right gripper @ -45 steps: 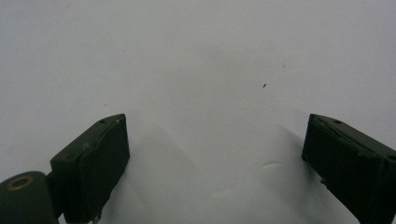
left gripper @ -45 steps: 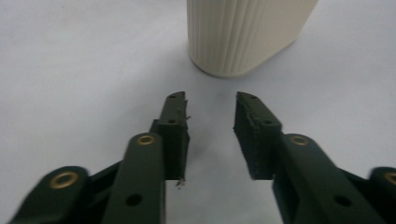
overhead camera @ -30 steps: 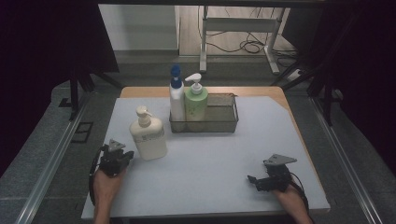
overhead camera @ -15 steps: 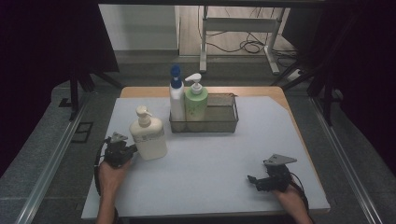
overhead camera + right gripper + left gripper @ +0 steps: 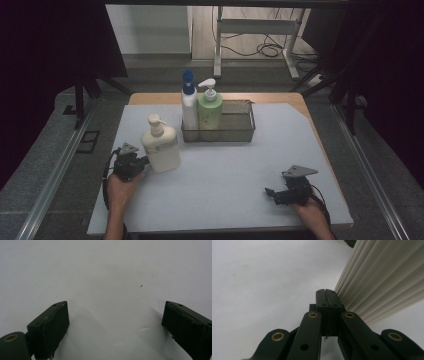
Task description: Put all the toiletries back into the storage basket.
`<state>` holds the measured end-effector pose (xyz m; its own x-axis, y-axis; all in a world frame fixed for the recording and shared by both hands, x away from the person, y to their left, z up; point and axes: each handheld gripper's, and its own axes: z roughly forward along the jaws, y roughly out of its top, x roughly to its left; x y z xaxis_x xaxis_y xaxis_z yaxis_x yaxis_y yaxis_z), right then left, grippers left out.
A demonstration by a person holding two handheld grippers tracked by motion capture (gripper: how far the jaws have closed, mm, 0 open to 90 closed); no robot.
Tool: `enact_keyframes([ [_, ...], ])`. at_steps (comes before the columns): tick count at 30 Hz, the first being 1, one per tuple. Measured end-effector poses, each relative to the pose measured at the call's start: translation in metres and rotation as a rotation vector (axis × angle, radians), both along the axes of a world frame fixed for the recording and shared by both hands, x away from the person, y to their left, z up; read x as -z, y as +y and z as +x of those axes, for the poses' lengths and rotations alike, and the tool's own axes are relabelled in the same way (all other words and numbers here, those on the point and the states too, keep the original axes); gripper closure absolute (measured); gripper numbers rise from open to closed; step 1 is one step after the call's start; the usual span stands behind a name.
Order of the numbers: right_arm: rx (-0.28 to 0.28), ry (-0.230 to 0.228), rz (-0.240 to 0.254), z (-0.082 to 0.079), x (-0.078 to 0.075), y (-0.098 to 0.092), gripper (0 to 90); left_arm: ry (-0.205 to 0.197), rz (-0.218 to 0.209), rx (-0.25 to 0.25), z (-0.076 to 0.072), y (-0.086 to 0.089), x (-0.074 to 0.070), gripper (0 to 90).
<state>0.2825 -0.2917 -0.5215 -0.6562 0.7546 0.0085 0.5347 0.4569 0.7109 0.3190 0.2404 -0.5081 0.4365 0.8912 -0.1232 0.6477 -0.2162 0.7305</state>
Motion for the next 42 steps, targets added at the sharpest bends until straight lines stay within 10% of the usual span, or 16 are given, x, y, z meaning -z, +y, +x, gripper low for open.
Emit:
enact_keyframes([
  [42, 0.000, -0.003, -0.002, 0.000, 0.000, 0.000, 7.1, 0.009, 0.001, 0.145, -0.022, -0.049, 0.007, 89.2],
])
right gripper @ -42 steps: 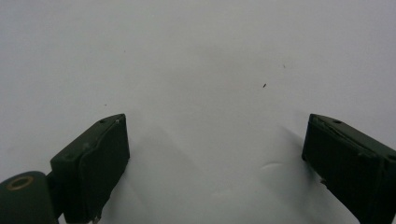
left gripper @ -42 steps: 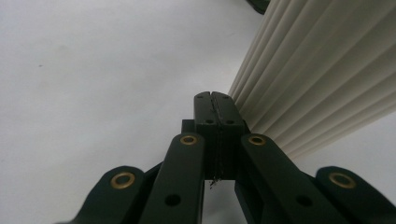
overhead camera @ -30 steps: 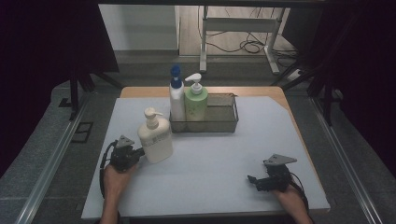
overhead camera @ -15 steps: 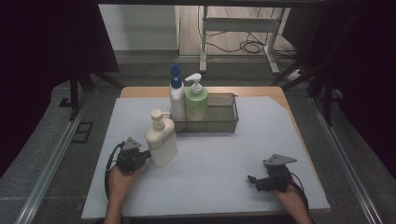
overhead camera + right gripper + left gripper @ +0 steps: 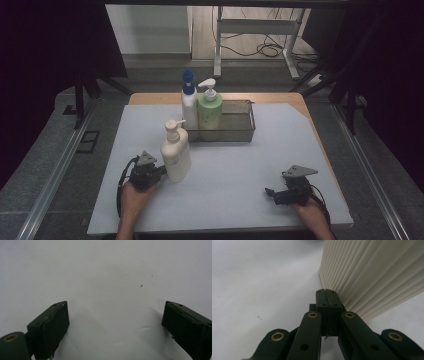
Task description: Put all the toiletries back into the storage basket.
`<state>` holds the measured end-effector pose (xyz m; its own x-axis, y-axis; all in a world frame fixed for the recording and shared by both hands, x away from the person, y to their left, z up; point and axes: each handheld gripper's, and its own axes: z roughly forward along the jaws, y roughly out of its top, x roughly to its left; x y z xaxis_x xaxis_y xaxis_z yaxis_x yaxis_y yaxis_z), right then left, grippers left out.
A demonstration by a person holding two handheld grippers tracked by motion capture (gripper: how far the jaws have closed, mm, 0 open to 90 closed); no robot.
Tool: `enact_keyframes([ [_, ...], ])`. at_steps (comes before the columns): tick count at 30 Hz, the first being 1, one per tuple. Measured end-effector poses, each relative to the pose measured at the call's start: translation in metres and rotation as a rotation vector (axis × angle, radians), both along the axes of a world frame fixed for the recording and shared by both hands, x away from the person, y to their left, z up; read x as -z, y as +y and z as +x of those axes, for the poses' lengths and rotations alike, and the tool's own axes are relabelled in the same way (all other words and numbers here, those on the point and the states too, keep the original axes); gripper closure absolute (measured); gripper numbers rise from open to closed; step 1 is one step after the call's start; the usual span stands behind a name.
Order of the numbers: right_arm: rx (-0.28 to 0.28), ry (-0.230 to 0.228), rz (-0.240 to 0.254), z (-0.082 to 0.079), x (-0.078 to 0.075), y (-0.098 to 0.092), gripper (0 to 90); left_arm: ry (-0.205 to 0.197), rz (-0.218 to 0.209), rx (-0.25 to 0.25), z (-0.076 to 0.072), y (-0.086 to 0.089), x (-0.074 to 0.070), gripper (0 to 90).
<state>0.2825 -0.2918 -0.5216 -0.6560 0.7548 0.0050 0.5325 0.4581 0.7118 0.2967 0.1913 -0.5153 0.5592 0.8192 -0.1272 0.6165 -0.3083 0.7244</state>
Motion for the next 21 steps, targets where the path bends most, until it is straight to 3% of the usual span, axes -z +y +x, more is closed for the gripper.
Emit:
enact_keyframes([
  [21, 0.000, 0.002, 0.002, 0.000, 0.000, 0.000, 7.1, 0.034, -0.009, 0.062, -0.016, -0.025, 0.005, 88.2],
])
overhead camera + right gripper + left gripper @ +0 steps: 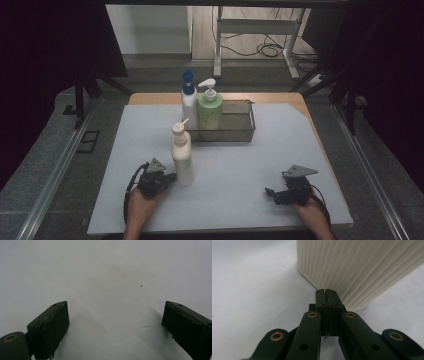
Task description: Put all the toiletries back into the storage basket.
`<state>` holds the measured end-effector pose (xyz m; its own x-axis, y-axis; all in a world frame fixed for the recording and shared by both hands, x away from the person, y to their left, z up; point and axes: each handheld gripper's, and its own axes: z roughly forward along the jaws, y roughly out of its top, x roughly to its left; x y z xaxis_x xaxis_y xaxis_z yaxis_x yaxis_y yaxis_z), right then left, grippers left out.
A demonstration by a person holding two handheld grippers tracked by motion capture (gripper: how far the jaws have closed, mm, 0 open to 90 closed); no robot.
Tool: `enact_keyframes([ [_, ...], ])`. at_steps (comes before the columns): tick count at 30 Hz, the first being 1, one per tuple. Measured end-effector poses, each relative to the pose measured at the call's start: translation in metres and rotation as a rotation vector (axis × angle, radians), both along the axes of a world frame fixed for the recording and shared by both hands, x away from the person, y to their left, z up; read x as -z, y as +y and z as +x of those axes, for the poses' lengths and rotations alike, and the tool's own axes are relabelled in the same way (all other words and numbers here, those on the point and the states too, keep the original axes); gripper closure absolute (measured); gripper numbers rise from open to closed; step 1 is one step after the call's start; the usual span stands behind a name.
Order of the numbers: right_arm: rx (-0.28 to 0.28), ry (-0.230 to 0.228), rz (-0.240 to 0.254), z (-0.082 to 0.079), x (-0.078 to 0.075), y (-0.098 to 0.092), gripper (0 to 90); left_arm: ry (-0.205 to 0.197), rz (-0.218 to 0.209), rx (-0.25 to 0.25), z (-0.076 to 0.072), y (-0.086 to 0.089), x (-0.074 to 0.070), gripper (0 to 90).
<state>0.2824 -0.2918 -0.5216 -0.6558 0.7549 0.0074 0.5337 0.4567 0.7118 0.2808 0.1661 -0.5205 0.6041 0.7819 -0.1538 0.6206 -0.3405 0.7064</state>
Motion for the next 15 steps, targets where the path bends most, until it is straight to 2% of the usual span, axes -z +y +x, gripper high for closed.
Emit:
enact_keyframes([
  [15, -0.001, -0.001, 0.000, 0.000, 0.000, 0.000, 7.1, 0.003, 0.011, 0.064, -0.006, -0.019, -0.001, 88.1],
])
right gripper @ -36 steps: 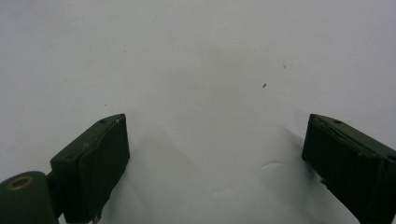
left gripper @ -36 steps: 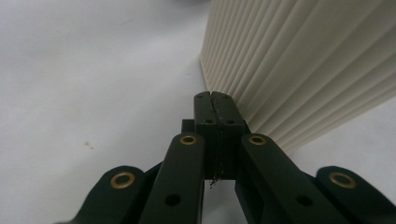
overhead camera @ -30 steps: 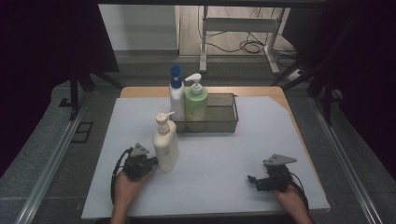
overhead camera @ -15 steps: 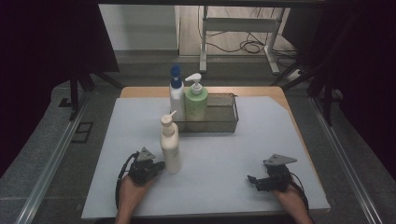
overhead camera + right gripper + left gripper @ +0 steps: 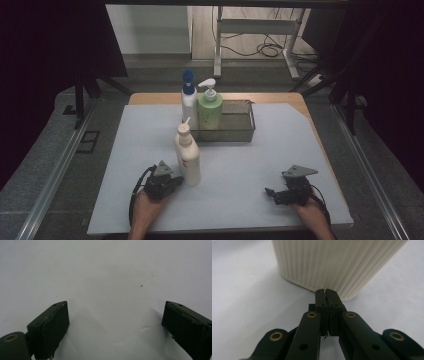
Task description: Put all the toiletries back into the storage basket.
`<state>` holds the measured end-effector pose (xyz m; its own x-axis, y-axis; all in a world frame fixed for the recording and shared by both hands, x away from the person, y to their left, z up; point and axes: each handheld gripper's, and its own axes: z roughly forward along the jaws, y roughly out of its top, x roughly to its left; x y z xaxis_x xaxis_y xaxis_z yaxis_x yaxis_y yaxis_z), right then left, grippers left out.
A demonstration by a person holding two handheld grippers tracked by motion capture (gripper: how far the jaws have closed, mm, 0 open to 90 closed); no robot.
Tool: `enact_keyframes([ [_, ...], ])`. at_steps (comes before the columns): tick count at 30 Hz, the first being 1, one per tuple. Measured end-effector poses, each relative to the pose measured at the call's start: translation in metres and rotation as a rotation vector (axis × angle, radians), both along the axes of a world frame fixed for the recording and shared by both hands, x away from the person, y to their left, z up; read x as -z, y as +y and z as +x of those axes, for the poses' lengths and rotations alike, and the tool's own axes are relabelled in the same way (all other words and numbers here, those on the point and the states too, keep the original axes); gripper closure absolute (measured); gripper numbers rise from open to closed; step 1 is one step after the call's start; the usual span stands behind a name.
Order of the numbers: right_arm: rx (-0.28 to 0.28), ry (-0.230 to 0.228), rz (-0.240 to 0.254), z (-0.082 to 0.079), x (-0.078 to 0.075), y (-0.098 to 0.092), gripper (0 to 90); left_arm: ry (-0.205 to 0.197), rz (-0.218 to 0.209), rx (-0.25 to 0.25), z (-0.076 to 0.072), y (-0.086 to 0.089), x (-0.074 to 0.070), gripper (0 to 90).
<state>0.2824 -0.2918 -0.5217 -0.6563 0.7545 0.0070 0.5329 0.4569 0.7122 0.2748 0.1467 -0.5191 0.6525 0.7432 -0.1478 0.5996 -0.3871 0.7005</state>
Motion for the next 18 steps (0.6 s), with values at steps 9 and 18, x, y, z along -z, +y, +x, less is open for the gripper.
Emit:
enact_keyframes([
  [9, 0.000, 0.000, 0.000, 0.000, 0.000, 0.000, 7.1, -0.005, 0.011, 0.026, 0.000, -0.011, -0.001, 88.2],
  [18, 0.000, 0.000, 0.000, 0.000, 0.000, 0.000, 7.1, -0.013, 0.023, 0.049, 0.000, -0.020, -0.001, 88.3],
])
